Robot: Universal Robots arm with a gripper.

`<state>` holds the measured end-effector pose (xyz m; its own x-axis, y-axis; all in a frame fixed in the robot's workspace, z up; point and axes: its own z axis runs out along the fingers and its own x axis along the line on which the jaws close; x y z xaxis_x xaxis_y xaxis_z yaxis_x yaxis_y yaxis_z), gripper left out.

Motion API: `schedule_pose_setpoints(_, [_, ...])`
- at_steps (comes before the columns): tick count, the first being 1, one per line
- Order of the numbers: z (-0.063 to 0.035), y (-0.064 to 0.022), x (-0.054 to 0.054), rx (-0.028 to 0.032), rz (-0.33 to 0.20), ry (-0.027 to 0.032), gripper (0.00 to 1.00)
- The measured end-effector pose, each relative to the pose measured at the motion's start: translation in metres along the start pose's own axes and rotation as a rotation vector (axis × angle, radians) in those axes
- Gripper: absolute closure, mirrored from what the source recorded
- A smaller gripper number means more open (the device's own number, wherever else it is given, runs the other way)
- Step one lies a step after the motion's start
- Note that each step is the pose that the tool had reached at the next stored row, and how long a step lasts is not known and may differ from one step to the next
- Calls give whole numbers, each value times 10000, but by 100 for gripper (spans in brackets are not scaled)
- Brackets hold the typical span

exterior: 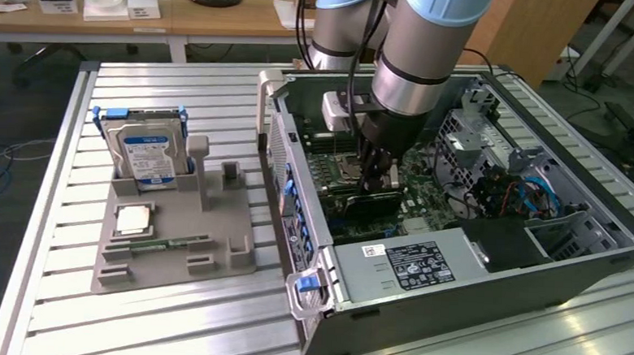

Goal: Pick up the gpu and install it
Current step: 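Press down on the gpu until it lock into place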

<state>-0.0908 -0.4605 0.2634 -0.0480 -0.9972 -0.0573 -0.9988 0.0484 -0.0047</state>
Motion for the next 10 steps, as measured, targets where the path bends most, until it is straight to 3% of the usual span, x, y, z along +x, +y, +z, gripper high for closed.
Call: schedule_pose_setpoints(10, [15, 0, 1, 0, 1, 0, 89])
